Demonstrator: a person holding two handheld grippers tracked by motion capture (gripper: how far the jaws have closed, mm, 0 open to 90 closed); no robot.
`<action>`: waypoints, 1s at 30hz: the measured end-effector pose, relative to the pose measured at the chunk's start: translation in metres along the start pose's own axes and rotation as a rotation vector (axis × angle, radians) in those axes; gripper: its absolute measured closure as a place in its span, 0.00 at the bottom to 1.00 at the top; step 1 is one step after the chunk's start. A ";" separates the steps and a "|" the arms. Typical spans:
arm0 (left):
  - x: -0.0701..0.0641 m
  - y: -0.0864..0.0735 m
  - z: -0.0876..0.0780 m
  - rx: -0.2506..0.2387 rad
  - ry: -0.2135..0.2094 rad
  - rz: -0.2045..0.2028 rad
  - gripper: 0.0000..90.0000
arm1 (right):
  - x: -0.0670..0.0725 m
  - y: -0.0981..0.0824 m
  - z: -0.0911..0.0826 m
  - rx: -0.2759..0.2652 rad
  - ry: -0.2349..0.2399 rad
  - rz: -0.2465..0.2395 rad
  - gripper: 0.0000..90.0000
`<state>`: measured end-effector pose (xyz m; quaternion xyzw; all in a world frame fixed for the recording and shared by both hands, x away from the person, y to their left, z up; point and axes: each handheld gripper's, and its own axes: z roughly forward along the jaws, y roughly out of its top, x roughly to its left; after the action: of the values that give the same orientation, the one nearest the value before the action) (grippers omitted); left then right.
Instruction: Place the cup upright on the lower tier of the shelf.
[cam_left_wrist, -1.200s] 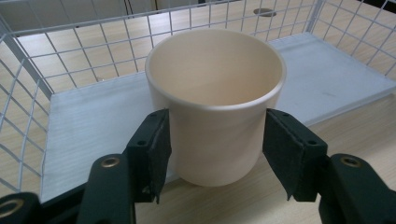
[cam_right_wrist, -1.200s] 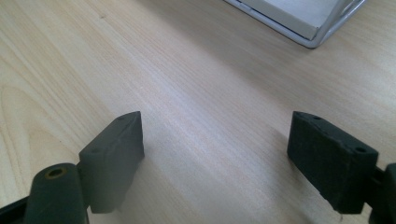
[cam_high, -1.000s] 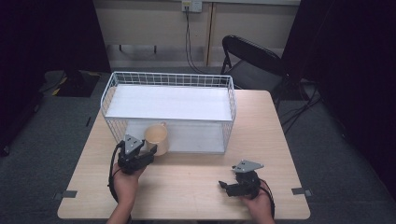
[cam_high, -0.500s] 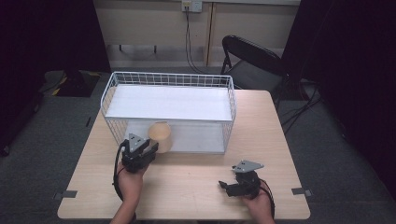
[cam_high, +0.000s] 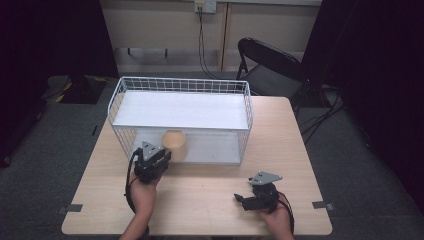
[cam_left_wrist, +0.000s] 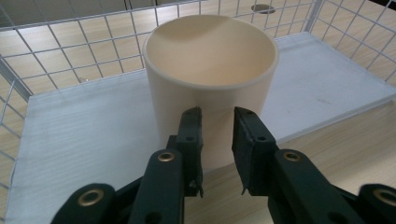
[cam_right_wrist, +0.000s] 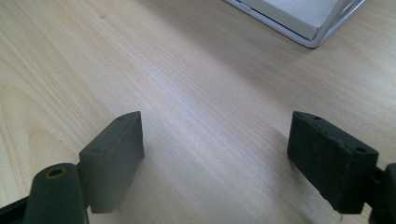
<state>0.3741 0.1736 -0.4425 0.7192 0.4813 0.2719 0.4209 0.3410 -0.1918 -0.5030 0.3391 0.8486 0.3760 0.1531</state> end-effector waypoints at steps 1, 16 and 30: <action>0.000 0.001 0.000 0.001 -0.001 0.002 0.82 | 0.000 0.000 0.000 0.000 0.000 0.000 0.20; -0.002 0.004 0.008 -0.001 0.004 -0.008 0.84 | 0.000 0.000 0.000 0.000 0.000 0.000 0.20; -0.003 0.003 0.010 0.000 -0.001 -0.015 0.82 | 0.000 0.000 0.000 0.000 0.000 0.000 0.20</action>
<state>0.3824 0.1672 -0.4446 0.7157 0.4866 0.2684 0.4230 0.3410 -0.1918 -0.5030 0.3391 0.8486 0.3760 0.1533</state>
